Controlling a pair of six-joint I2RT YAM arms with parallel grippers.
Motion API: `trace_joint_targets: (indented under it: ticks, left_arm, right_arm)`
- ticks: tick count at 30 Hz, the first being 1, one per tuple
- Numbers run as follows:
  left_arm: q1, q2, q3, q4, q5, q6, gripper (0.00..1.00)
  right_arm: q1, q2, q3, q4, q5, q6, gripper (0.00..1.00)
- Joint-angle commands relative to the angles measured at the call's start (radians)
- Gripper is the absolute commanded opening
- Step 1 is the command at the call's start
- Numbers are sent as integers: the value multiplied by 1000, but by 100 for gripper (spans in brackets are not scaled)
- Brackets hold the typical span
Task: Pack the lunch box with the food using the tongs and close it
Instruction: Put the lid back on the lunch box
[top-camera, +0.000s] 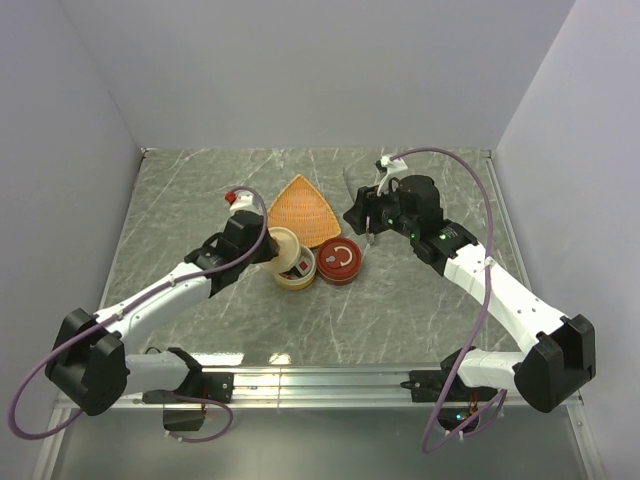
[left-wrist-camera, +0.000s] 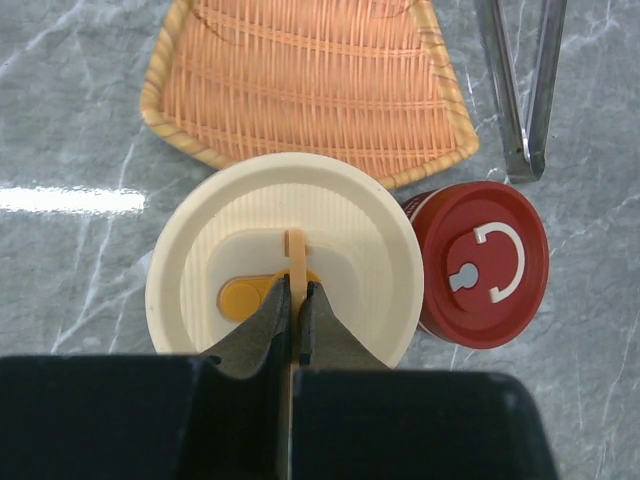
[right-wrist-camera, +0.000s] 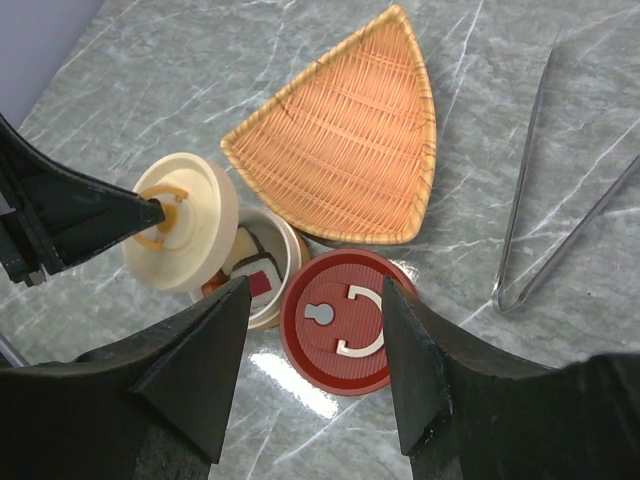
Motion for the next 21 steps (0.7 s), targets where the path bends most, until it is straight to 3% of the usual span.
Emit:
trace_joint_targets:
  ticks: [1, 21]
  left_arm:
    - [-24, 35, 56, 29, -3, 7, 0]
    - [-93, 227, 132, 36, 45, 18, 0]
  right_arm:
    - [-8, -30, -5, 41, -15, 0, 62]
    - [-10, -21, -5, 37, -19, -3, 62]
